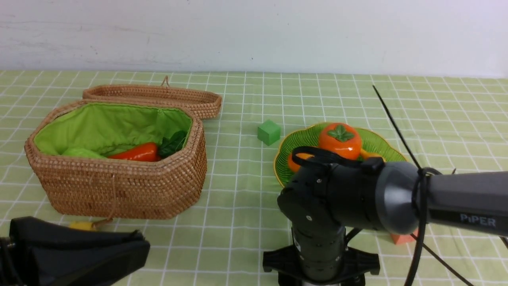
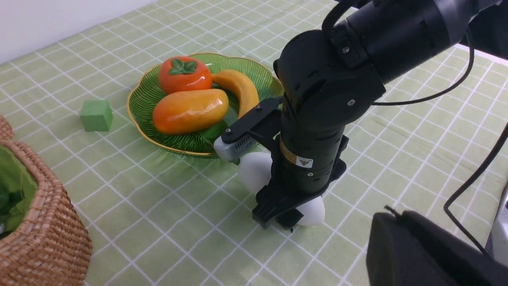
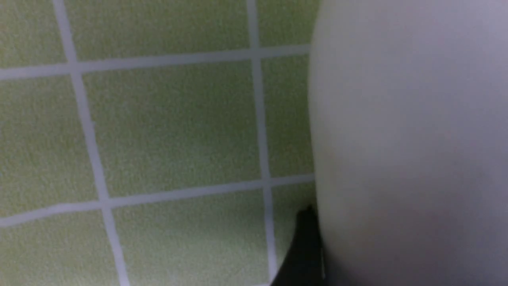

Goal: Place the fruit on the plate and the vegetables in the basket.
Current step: Take a daikon with your right arm and place it on the basket on the left.

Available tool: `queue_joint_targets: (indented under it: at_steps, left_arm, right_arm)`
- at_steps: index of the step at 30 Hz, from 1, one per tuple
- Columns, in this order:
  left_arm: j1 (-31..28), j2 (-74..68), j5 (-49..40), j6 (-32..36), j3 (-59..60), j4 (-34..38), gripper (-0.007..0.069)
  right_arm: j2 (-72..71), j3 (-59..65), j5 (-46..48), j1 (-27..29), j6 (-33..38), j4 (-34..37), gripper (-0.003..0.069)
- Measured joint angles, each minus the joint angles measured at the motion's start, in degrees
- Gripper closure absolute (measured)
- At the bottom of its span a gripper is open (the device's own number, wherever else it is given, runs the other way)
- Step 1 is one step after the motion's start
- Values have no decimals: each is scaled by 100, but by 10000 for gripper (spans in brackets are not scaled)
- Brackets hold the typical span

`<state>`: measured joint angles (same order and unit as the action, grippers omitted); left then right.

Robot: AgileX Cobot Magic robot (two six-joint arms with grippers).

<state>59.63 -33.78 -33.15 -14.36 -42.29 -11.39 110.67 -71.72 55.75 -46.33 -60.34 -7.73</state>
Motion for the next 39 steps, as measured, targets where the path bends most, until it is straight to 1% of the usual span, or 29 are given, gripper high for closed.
queue_joint_targets:
  at_steps: [4,5,7,16,20,22,23,24,28,29,31,34,37,38,39]
  left_arm:
    - [0,0,0,79,0,0,634]
    - [0,0,0,93,0,0,634]
    - [0,0,0,97,0,0,634]
    - [0,0,0,97,0,15,634]
    - [0,0,0,97,0,15,634]
    - [0,0,-6,97,0,15,634]
    - [0,0,-6,97,0,15,634]
    - [0,0,-6,97,0,15,634]
    - [0,0,-1,97,0,15,634]
    - [0,0,-1,60,0,-13,634]
    - [0,31,-37,-194,-53,-257,634]
    - [0,139,-164,-802,-121,-973,634]
    - [0,339,-558,-1799,-132,-2256,634]
    - [0,428,-737,-2255,-132,-2767,634]
    - [0,459,-765,-2406,-132,-2850,634]
  right_arm:
    - [0,0,-17,0,14,-9,120]
    - [0,0,-37,0,30,8,148]
    - [0,0,-41,0,118,20,176]
    - [-29,-22,100,-10,852,246,176]
    - [-221,36,319,-215,922,390,176]
    - [-688,42,364,-508,955,433,176]
    - [-688,42,364,-528,951,433,176]
    - [-1018,42,392,-668,996,433,176]
    - [-1498,17,476,-769,1143,366,176]
    - [-1636,-68,526,-769,1294,248,176]
    - [-1788,-353,538,-769,1779,-27,176]
    - [-1799,-896,448,-745,2453,-287,176]
    - [-1619,-1718,11,-621,3495,-406,176]
    - [-1503,-2036,-194,-557,3879,-406,176]
    - [-1480,-2036,-194,-557,3943,-406,176]
